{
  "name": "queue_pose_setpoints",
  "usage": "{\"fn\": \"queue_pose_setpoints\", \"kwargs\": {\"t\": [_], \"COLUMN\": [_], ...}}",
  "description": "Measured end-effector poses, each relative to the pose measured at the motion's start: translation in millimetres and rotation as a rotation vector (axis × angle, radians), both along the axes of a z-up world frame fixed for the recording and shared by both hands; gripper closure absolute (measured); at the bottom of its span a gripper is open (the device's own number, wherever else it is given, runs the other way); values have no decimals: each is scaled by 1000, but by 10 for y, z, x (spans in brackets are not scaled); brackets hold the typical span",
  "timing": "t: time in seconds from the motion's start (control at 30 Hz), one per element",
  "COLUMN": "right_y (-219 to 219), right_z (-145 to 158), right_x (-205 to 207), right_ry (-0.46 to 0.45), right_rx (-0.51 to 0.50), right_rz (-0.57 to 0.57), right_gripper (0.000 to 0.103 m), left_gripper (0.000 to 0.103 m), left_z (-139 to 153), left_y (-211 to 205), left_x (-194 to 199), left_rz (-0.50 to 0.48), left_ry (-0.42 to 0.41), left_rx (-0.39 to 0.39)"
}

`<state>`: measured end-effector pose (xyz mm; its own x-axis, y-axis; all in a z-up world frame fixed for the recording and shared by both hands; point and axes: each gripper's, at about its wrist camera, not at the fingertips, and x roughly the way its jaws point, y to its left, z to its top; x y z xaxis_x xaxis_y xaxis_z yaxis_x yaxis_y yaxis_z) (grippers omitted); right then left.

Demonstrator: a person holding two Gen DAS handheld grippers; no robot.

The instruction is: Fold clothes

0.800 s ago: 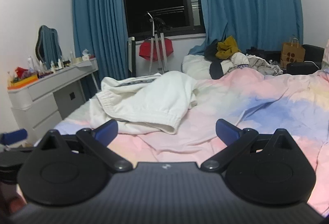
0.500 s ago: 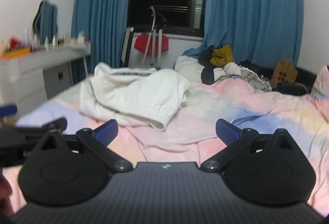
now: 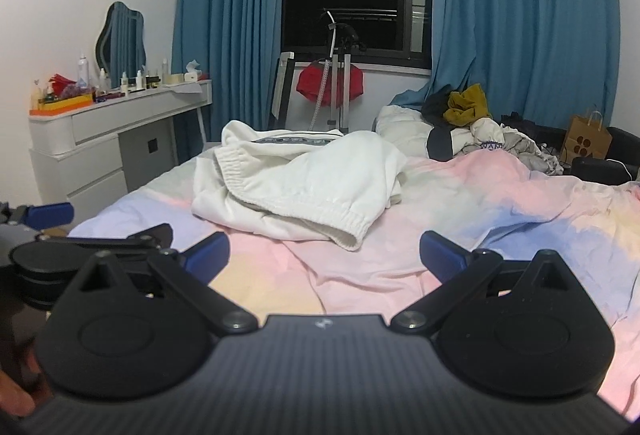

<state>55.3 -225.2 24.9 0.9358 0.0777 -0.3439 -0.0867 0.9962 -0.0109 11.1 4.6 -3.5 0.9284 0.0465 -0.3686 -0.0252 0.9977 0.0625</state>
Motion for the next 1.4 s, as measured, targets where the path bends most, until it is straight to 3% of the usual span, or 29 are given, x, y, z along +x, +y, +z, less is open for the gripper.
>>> {"fn": "queue_pose_setpoints", "kwargs": {"t": [0.37,0.53,0.67,0.73,0.9,1.0,1.13,1.3,1.4], "right_y": [30,47,-50,-107,-417,-628,-837,-890,-941], "right_z": [61,71,69,55,-49,-212,-506,-810,-938], "right_x": [-30,-126,-179,-102,336,572,798,1068,1236], "right_ry": [-12,-56,-107,-90,9,50,55,-13,0], "right_rx": [11,20,101,148,267,327,467,450,491], "right_rz": [-49,37,126,101,-96,-138,-85,-113,-101], "right_gripper": [0,0,0,0,0,0,0,0,0], "left_gripper": [0,0,0,0,0,0,0,2,6], "left_z": [-7,25,64,76,16,-112,-363,-615,-731], "left_y": [30,103,144,161,205,199,230,259,203], "left_x": [61,232,530,758,1536,2093,2869,3594,3903], "left_rz": [4,8,-25,-31,-67,-48,-12,-18,-41], "left_ry": [5,34,69,82,114,89,61,50,52], "left_rx": [-7,-10,-24,-38,-84,-37,25,13,8]}}
